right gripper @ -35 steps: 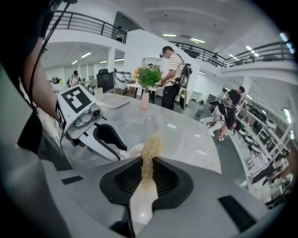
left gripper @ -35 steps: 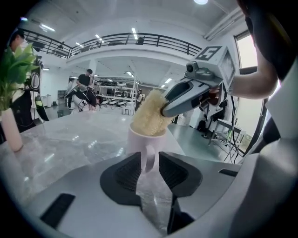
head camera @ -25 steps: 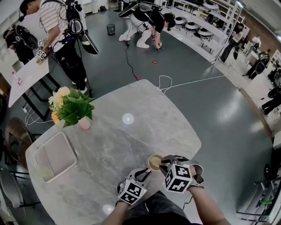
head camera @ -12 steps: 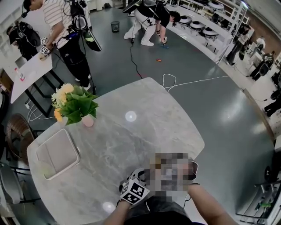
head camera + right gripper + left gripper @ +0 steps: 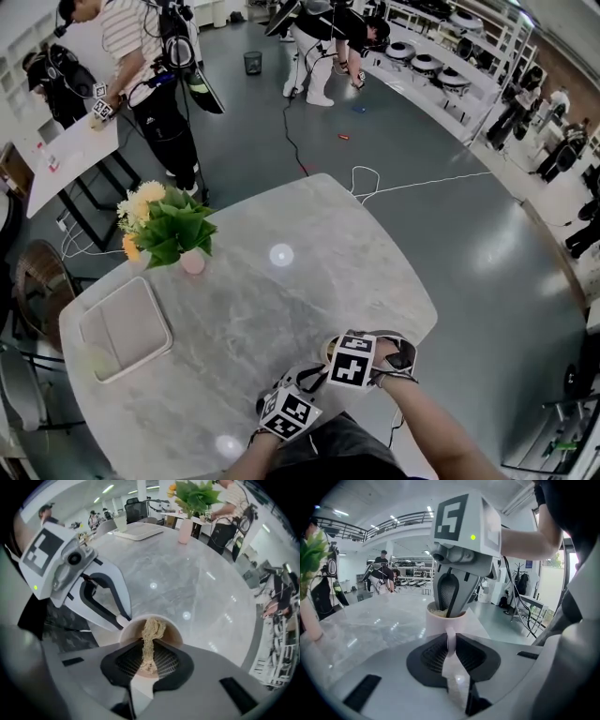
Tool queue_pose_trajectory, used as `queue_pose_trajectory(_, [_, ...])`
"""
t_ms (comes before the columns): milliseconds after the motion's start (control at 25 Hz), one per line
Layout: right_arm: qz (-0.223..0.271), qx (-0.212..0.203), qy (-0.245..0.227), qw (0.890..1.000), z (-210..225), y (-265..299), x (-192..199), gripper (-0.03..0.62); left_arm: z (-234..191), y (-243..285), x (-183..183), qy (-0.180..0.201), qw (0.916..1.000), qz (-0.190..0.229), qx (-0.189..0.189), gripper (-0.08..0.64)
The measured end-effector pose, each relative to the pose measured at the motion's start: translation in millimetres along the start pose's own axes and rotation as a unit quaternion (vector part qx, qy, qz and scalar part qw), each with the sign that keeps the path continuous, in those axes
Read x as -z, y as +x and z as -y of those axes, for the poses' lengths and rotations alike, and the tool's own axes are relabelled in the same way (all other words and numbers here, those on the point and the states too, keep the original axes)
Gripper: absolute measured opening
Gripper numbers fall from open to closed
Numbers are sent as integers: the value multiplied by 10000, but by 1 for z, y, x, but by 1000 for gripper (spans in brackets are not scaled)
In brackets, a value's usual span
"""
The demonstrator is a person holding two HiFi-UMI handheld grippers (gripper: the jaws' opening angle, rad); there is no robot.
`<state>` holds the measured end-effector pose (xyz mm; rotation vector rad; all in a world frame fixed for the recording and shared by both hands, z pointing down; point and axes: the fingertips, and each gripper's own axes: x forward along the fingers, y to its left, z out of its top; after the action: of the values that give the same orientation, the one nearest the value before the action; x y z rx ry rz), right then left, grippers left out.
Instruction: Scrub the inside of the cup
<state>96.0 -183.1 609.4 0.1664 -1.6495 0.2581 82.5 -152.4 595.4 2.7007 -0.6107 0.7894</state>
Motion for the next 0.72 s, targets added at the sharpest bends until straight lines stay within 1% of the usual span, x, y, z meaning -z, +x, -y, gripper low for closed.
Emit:
queue_pose_trajectory(40, [73, -215, 90, 9997, -2, -1, -1, 60, 0, 0, 0, -9, 10000, -9, 0, 63])
queue_pose_trajectory(120, [283, -494, 237, 9981, -6, -6, -3, 60, 1, 0, 0, -16, 10000, -29, 16, 61])
queue_pose_trajectory(200, [603, -584, 442, 9955, -6, -11, -4, 60, 1, 0, 0, -21, 10000, -43, 33, 63])
queue_pose_trajectory(280, [890, -522, 604, 9928, -4, -16, -5, 60, 0, 0, -1, -24, 10000, -50, 39, 63])
queue_pose_trajectory(360, [959, -292, 616, 9931, -3, -20, -3, 60, 0, 0, 0, -16, 10000, -58, 45, 63])
queue_pose_trajectory(440, [693, 241, 404, 9965, 3, -18, 2, 60, 1, 0, 0, 1, 10000, -58, 70, 63])
queue_pose_trajectory(520, [140, 877, -117, 9960, 9, -12, 8, 60, 3, 1, 1, 4, 9999, -54, 103, 63])
queue_pose_trajectory(600, [-319, 1281, -645, 9892, 13, -5, 10, 60, 4, 2, 0, -14, 9999, -51, 102, 63])
queue_pose_trajectory(640, [-436, 1359, -776, 9867, 13, -2, 10, 60, 4, 2, 1, -22, 9999, -52, 98, 61])
queue_pose_trajectory(680, [-474, 1345, -790, 9866, 13, -1, 10, 60, 5, 2, 1, -22, 9999, -53, 99, 63])
queue_pose_trajectory(720, [-443, 1242, -701, 9888, 13, 1, 9, 60, 4, 2, 1, -16, 9999, -54, 102, 63])
